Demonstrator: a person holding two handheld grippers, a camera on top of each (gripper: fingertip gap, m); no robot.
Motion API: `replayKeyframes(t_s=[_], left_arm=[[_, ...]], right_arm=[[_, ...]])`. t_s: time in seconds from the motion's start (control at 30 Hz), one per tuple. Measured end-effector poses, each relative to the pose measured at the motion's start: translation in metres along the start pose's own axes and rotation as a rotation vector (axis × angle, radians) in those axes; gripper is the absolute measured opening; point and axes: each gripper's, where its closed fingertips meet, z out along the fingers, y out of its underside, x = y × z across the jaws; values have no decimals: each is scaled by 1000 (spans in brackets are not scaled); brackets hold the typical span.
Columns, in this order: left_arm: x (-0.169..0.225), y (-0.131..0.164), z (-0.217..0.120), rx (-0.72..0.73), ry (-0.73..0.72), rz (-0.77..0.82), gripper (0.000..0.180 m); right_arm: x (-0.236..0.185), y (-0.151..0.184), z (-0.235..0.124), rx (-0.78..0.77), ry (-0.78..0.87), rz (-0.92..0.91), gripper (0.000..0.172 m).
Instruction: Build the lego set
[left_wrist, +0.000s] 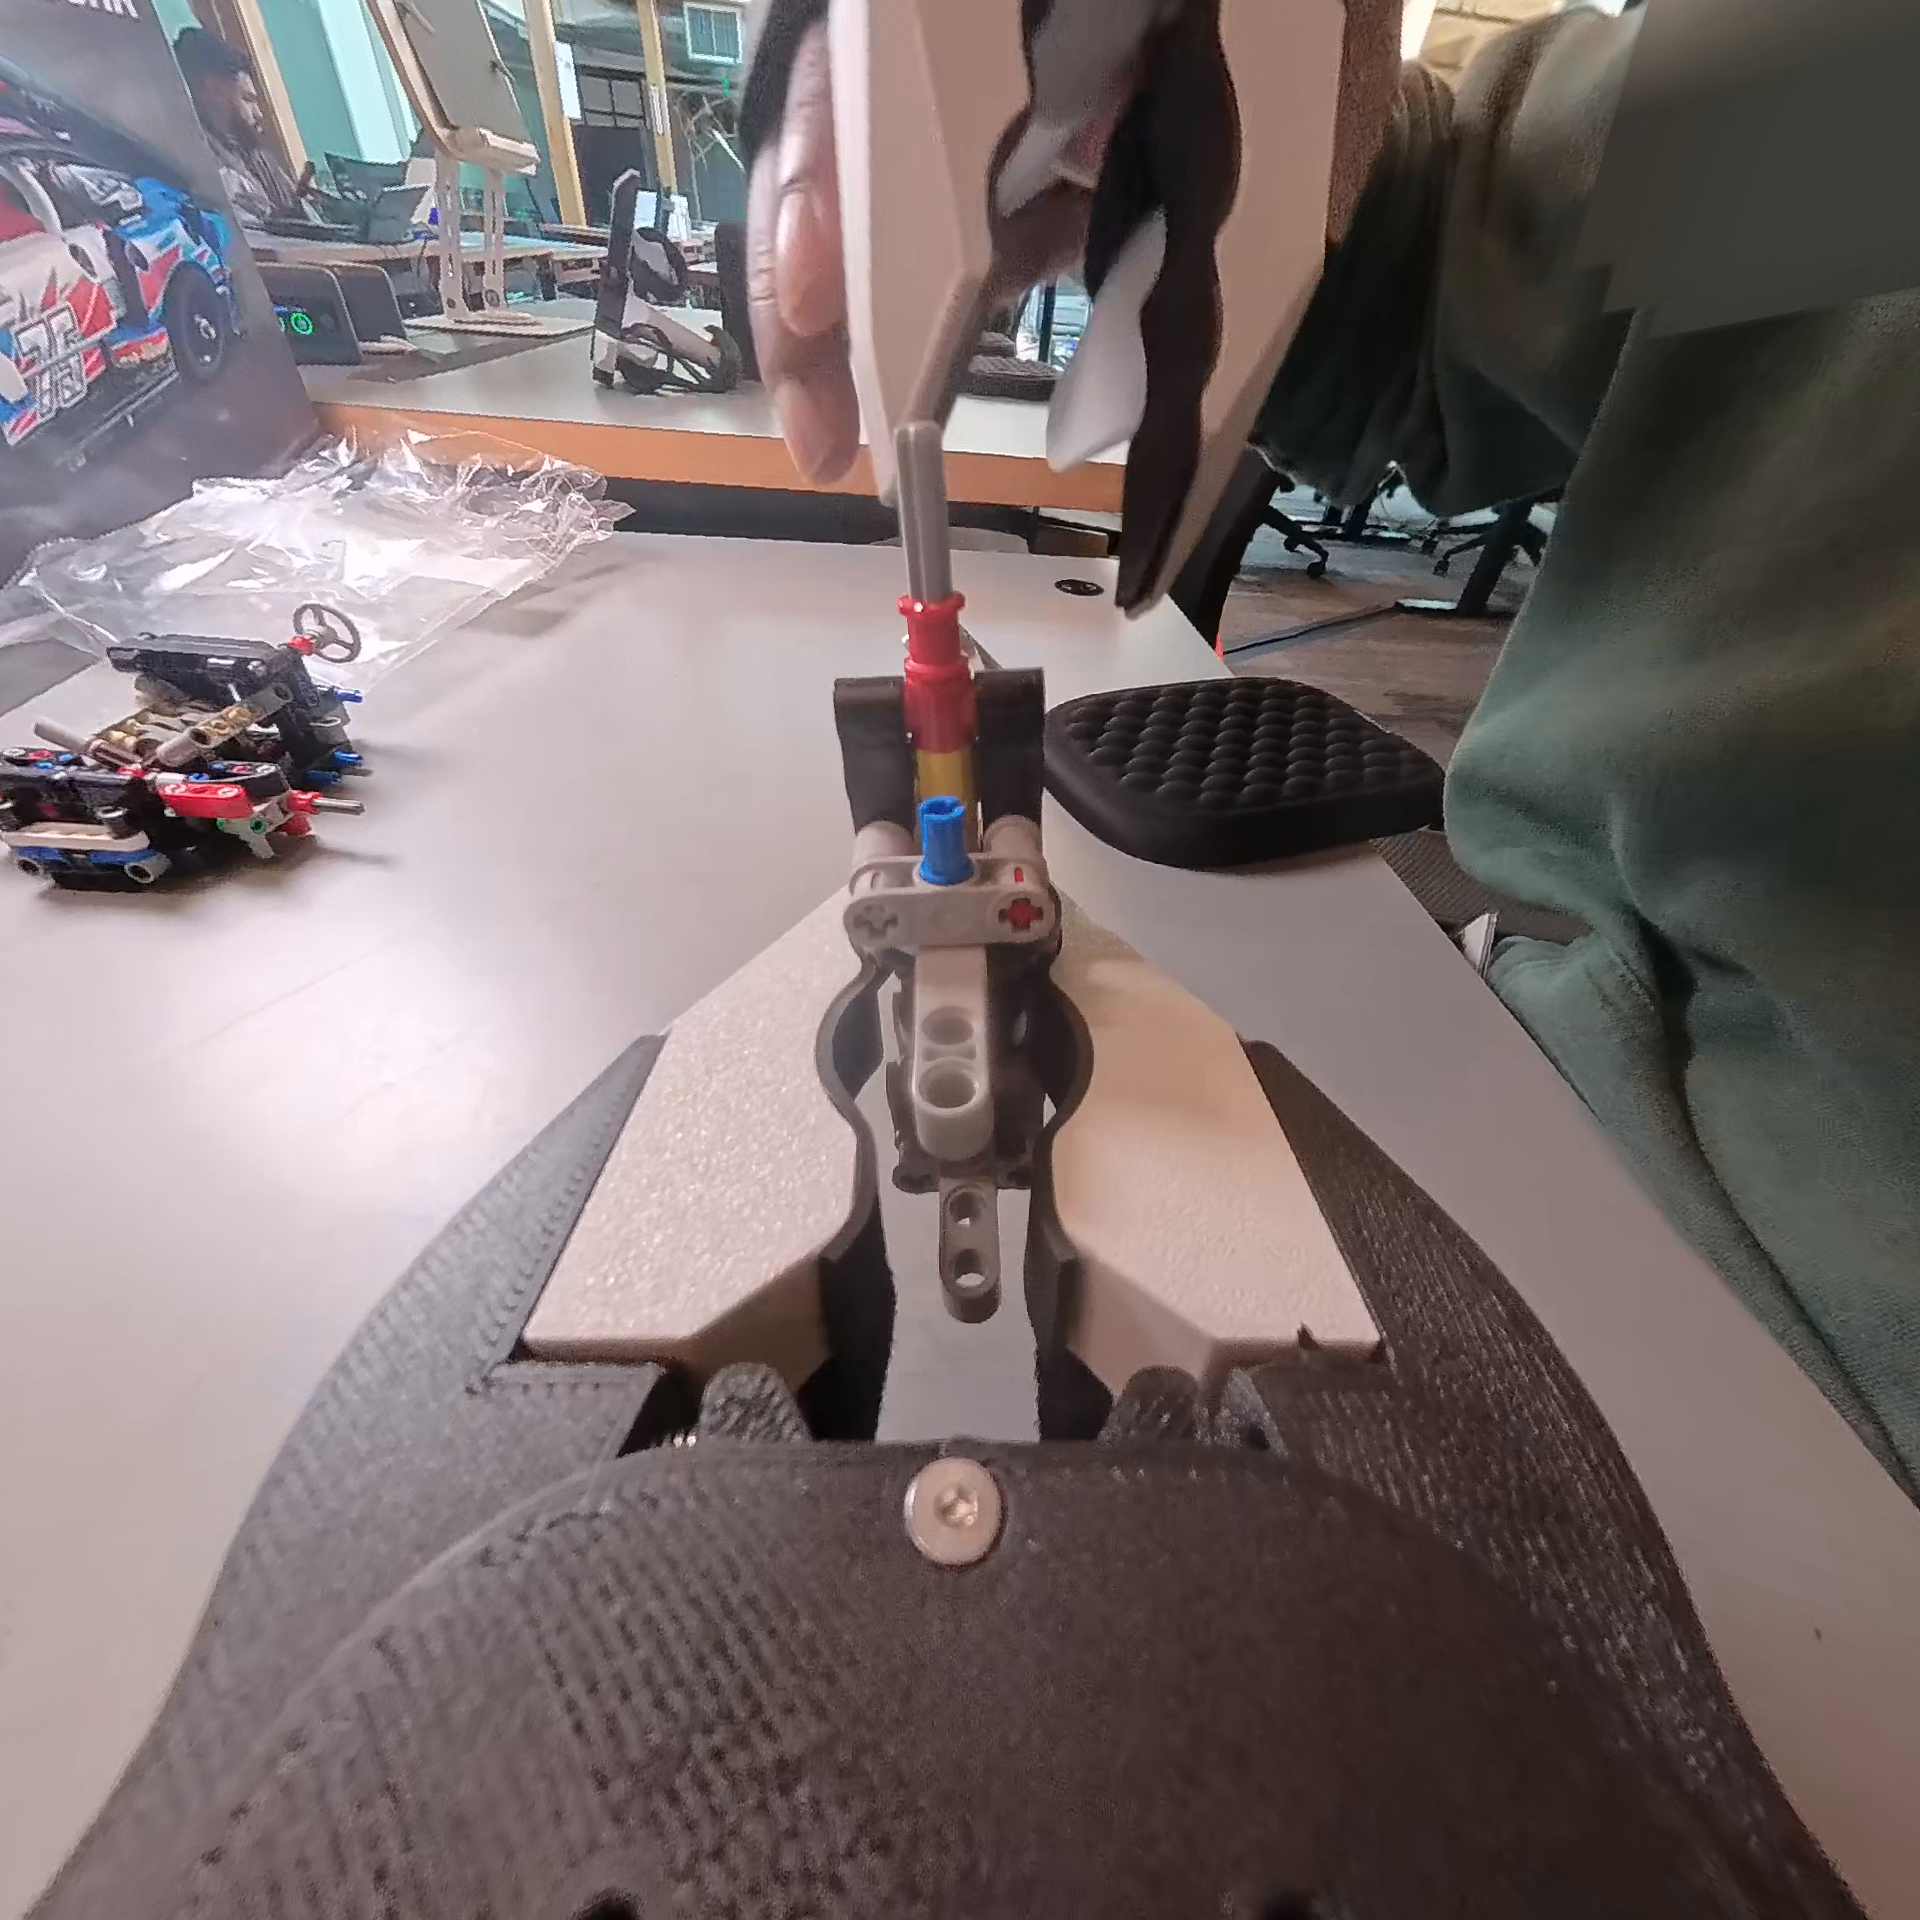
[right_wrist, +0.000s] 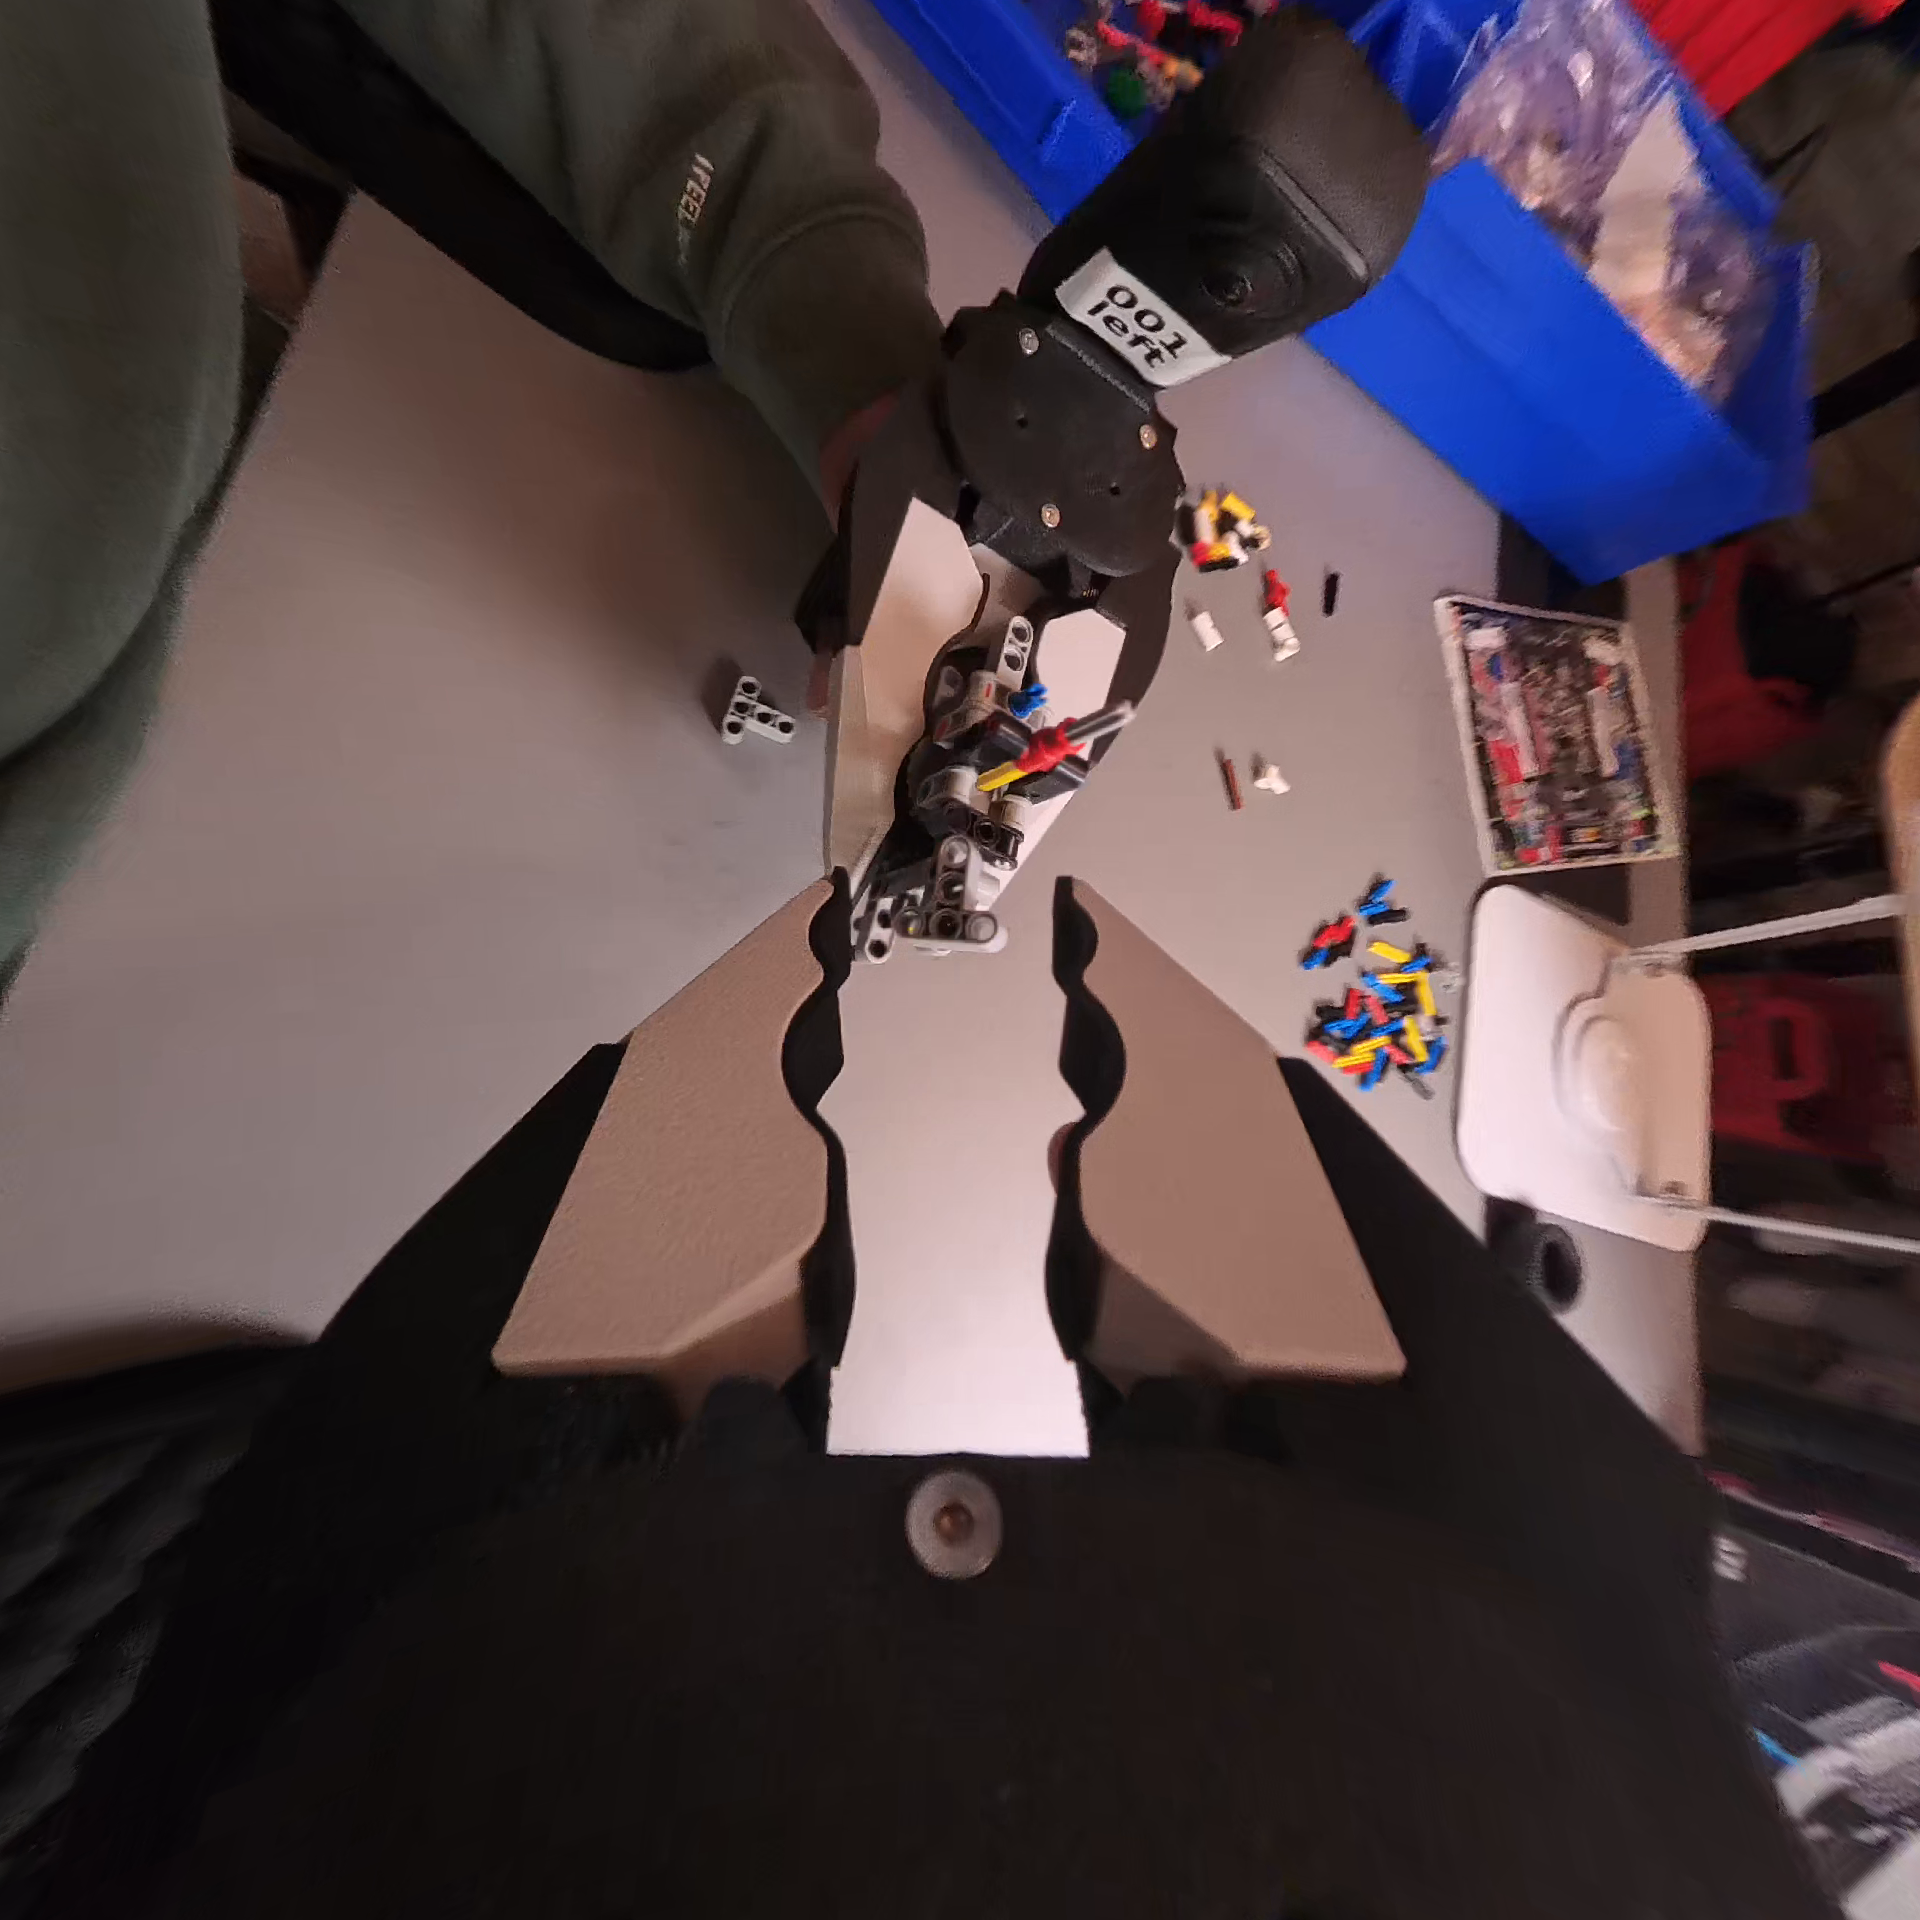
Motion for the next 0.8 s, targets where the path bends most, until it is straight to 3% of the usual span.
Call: replayKeyframes(t_s=[0.27, 0.63, 0.8], left_arm=[[-1, -2, -1, 19, 13, -48, 21], [3, -1, 1, 10, 14, -15, 21], [3, -1, 1, 9, 2, 32, 21]], right_arm=[[-3, 12, 12, 64, 214, -129, 42], [-1, 10, 15, 119, 112, 69, 23], [-2, 9, 13, 141, 26, 232, 23]])
